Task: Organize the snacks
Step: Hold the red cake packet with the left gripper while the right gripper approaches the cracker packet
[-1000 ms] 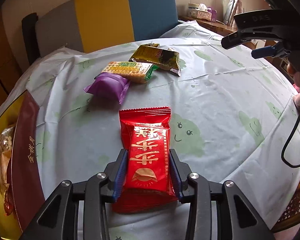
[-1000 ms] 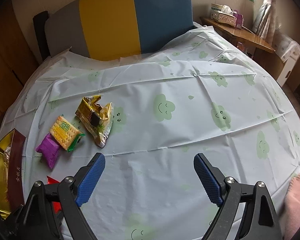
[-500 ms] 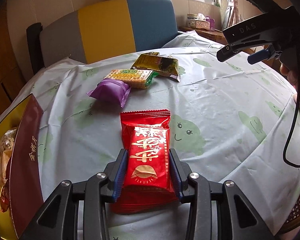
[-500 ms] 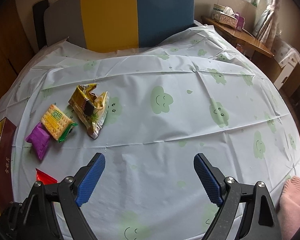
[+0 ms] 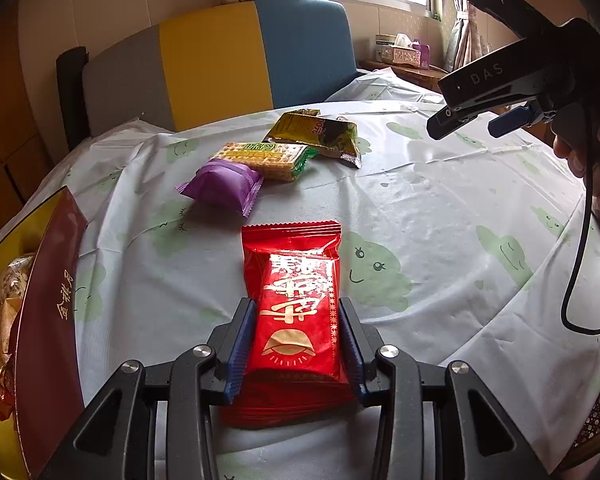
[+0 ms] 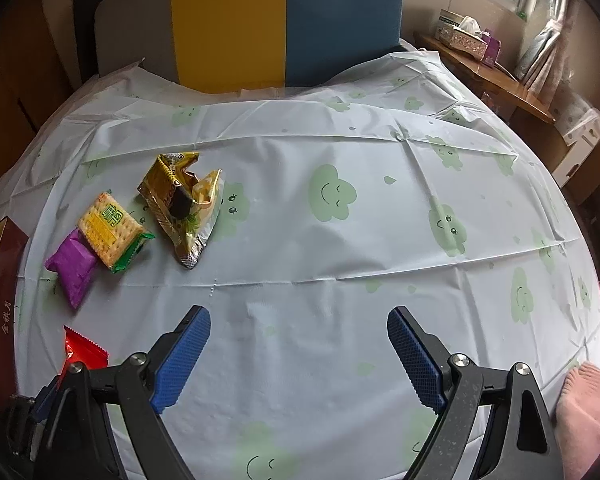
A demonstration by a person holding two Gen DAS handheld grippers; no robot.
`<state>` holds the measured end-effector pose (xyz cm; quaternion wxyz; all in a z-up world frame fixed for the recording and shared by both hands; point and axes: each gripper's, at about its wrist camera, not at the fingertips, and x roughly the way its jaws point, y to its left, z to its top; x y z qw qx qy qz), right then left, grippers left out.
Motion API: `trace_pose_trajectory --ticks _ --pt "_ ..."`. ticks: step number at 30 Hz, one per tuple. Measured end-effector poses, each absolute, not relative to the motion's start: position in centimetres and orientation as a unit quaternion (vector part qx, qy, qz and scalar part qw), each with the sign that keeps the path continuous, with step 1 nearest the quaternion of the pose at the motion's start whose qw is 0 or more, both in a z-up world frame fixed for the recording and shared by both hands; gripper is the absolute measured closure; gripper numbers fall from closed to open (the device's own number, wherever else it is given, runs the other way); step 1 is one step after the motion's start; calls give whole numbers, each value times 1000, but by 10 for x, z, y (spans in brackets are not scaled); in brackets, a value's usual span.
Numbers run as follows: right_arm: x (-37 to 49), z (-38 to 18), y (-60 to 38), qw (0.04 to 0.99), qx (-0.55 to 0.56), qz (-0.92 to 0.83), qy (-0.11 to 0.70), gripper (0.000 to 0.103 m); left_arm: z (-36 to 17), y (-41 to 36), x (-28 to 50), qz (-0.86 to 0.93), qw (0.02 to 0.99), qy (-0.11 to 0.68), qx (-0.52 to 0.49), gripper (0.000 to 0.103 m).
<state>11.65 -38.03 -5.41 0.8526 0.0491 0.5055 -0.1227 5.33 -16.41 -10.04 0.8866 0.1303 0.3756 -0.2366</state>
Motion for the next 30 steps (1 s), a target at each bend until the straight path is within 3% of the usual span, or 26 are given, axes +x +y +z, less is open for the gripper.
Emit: trace_pose_trajectory --ticks 16,20,22,28,30 --pt "118 -61 -354 859 23 -62 507 14 -100 -161 54 -242 887 375 117 61" --pt "121 -65 -327 855 8 -2 518 43 -100 -159 55 -245 887 377 111 61" --pt "126 -64 -314 853 -1 19 521 49 -100 -159 55 -246 886 377 108 62" --pt "172 -51 -275 862 -32 72 501 49 -101 -157 57 -251 886 379 98 62" --pt "195 -55 -264 856 -39 85 508 36 -101 -156 57 -252 885 379 95 62"
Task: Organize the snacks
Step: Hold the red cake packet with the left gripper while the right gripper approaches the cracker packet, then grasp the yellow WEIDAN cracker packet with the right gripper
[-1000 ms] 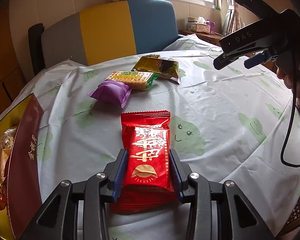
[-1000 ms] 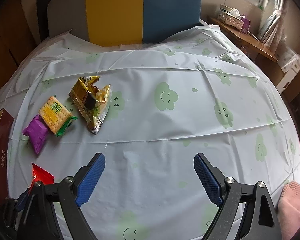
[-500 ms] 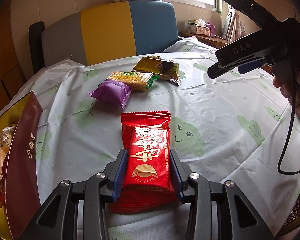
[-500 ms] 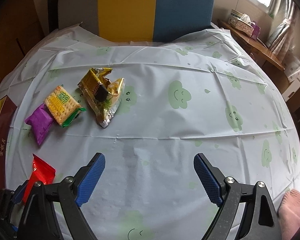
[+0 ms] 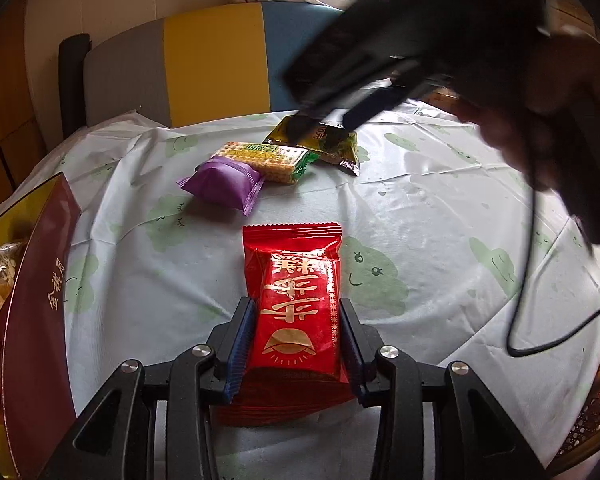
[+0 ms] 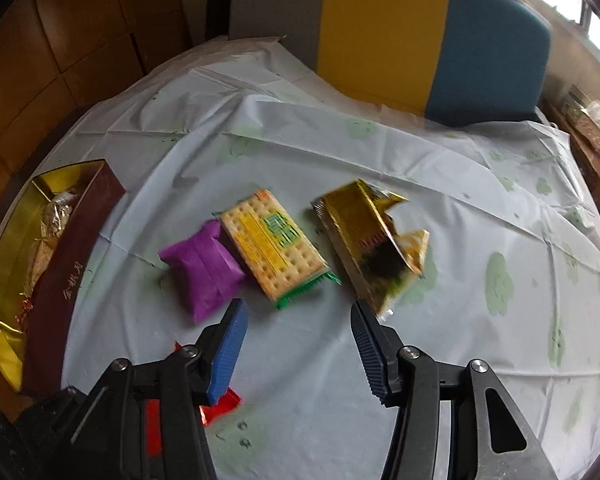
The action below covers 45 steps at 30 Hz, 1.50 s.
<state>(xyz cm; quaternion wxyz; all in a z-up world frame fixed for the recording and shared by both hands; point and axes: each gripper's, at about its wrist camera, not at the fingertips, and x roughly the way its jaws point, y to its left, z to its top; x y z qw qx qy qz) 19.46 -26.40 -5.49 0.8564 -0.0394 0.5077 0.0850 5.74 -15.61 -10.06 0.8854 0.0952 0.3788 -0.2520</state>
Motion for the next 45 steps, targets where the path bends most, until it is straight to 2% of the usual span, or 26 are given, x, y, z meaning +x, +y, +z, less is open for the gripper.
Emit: trace_pose_trajectory --ticks 2,10,11,13,25,29,33,39,40,41,42,45 --pt "212 -60 -255 857 -64 74 506 32 -101 -156 58 -253 885 379 93 62" --pt "252 -101 -247 813 -65 90 572 28 -101 -154 58 -255 886 379 87 62" --pt "249 -104 -246 811 -73 87 574 29 -101 -154 58 -255 886 378 87 62" --pt "241 -101 -248 817 -63 91 566 45 -101 -154 57 -255 886 378 87 62" --pt "139 -104 -314 796 -31 48 602 47 -102 -154 57 -254 887 376 90 61" --pt "108 -104 -326 784 -27 58 618 44 -102 -154 56 -253 887 376 93 61" --pt "101 -98 -327 798 -31 58 599 22 -102 -154 57 -253 886 377 93 61" --pt "121 -98 -329 813 -28 50 580 20 -102 -154 58 -254 884 381 92 61" --pt "125 -99 -328 812 -29 51 581 21 -102 -154 58 -253 884 381 92 61" --pt "132 -100 -326 813 -31 54 579 34 -102 -154 57 -253 884 382 92 61" --pt "135 -101 -318 812 -38 60 579 53 -102 -155 57 -252 884 382 93 61" --pt "130 -110 -302 813 -97 56 572 55 -100 -154 61 -255 880 392 87 62"
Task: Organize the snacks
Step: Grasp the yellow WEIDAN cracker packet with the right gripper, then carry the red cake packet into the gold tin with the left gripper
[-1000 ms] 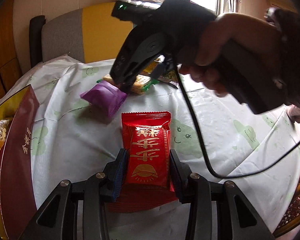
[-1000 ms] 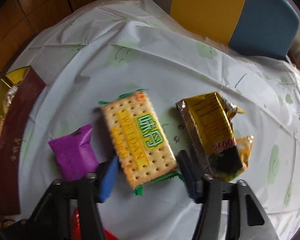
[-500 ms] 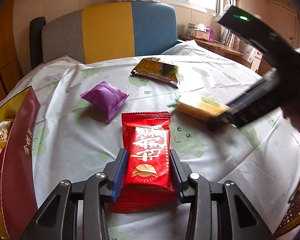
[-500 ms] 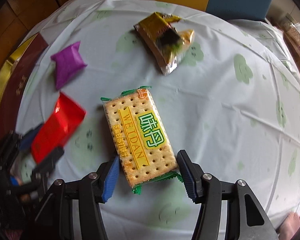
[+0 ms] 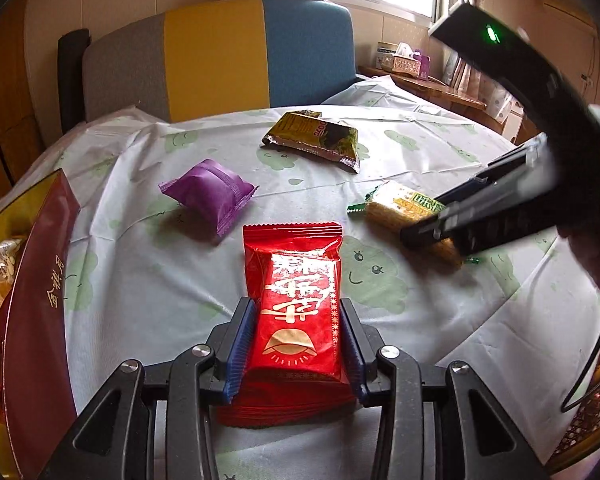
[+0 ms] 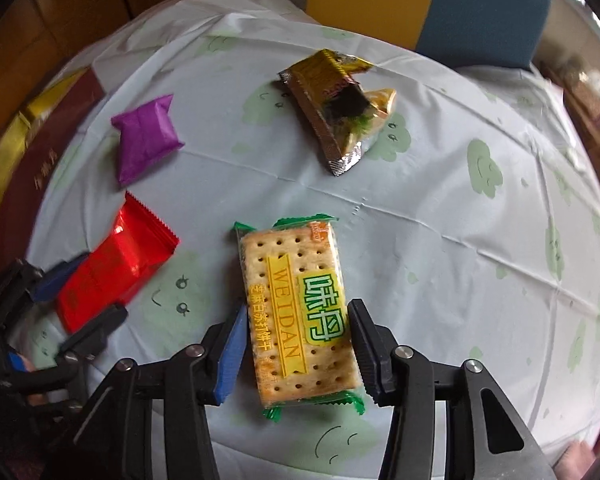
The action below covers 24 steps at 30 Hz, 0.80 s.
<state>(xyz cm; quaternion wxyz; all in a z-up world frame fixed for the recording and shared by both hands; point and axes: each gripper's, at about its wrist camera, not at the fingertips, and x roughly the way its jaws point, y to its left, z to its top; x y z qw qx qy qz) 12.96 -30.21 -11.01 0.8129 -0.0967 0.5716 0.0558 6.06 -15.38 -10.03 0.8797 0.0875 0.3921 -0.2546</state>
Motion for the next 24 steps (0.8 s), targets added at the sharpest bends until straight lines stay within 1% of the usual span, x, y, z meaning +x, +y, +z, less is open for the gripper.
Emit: trace_pose_trajectory --ticks 6,9,15,21,24 --pt "132 -113 -311 808 -72 61 581 54 -93 -143 74 -264 859 438 32 64" --pt "132 -113 -312 809 -82 62 579 53 -88 -134 76 -269 851 452 -1 64" --pt "124 -117 -309 811 -98 65 573 53 -66 -122 65 -277 854 440 -15 64" --pt "104 -116 -282 818 -177 62 543 56 -39 -100 59 -265 866 423 -26 64" --pt "105 -116 -283 819 -167 62 546 56 -27 -77 63 -241 874 419 -46 64"
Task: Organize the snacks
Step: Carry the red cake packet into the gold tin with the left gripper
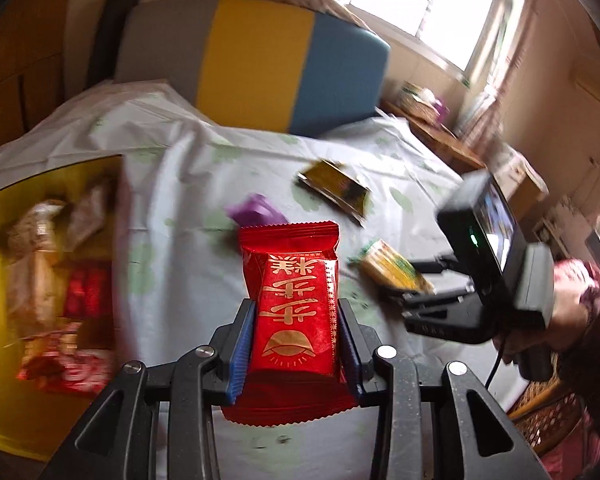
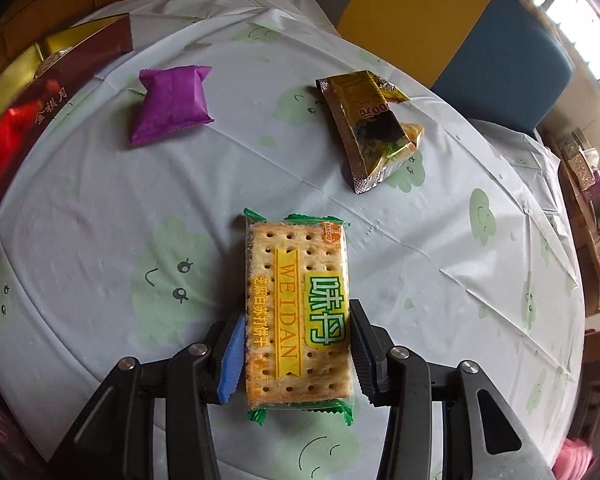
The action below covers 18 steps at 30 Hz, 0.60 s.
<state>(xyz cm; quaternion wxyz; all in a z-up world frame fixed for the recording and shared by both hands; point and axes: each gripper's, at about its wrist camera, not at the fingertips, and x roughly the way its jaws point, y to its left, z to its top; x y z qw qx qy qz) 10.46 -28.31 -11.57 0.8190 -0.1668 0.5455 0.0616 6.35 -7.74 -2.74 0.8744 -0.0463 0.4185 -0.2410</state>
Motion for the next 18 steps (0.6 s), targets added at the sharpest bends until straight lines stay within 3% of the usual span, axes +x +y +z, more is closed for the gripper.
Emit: trace_pose_trajectory --ticks 11,18 --pt "111 -114 -291 819 -154 61 549 56 -1 45 82 -85 910 390 -115 64" --pt "104 -111 -282 821 -171 61 541 56 -27 120 89 42 884 425 -188 64"
